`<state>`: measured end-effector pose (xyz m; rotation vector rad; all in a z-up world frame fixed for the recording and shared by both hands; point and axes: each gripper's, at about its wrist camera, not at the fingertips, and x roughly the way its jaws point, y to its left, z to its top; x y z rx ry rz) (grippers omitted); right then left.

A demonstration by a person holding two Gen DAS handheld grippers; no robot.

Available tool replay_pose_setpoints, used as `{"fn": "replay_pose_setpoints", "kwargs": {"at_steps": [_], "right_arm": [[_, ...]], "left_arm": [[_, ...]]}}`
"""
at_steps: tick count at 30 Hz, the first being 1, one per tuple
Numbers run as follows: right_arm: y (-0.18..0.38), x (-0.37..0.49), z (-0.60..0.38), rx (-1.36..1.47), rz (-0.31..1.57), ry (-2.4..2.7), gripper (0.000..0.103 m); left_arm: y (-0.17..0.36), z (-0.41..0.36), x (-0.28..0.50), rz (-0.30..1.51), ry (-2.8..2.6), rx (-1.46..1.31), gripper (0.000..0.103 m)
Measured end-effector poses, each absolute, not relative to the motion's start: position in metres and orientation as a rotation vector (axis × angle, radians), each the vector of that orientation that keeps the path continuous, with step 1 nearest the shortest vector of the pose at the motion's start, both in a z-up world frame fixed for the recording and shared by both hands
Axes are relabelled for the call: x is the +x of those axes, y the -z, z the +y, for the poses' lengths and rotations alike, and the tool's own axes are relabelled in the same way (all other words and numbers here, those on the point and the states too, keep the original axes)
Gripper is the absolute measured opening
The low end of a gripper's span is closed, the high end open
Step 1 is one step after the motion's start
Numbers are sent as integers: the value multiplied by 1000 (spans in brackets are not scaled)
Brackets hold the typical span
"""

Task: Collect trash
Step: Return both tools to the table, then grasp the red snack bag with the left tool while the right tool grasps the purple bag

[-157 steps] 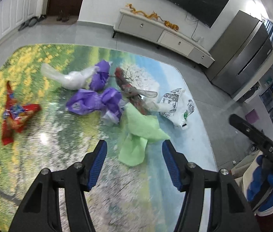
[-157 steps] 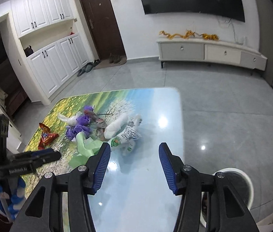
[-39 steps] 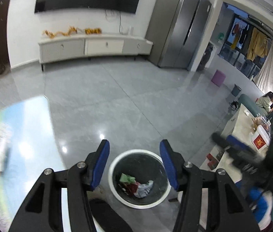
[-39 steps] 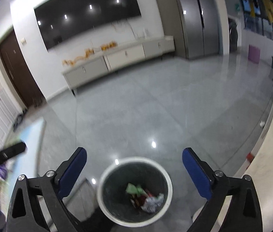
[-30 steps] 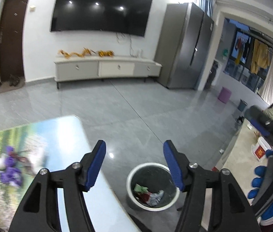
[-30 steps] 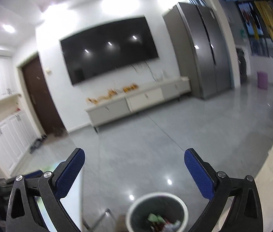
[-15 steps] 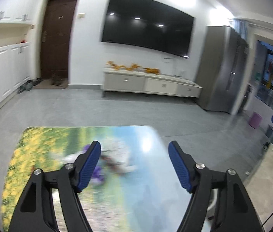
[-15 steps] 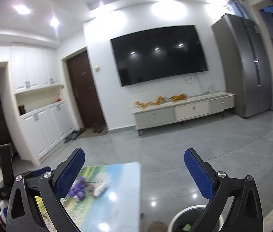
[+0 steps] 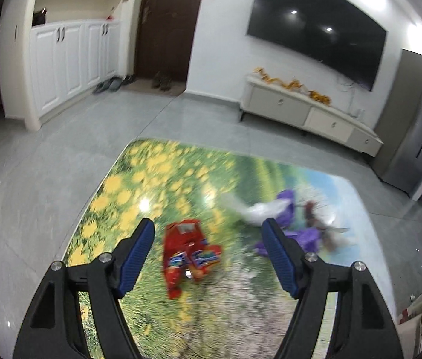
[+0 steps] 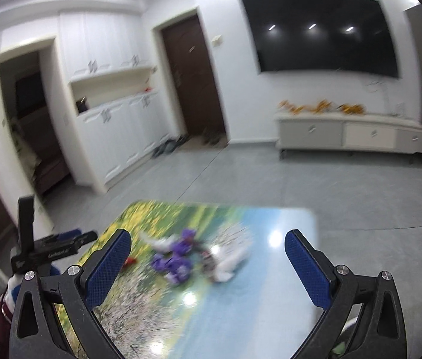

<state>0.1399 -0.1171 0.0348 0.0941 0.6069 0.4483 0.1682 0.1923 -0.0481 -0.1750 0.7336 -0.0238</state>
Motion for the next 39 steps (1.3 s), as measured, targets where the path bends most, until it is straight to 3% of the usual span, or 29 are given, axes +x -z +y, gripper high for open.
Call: {"fn": "replay_pose_setpoints", "kwargs": {"at_steps": [14,19,25,29,31,39], "right_arm": [[86,219,-14,-27,849,-651,103],[107,229,1,-39,882,-662,88],[122,229,9,-74,910,-664,59],[123,221,6,-78,914,-668,48],[122,217,3,-72,921,-678,36],[118,192,-3,-43,926,-675,32]], "left_arm": [[111,201,206,851,-2,-213,73],[120,203,209,873,-3,-234,71],[128,200,208,896,2,-239,55],[130,201,202,900,5,-252,45],[130,200,200,900,8,-256,39],[120,197,173,889,19,-266,24]]}}
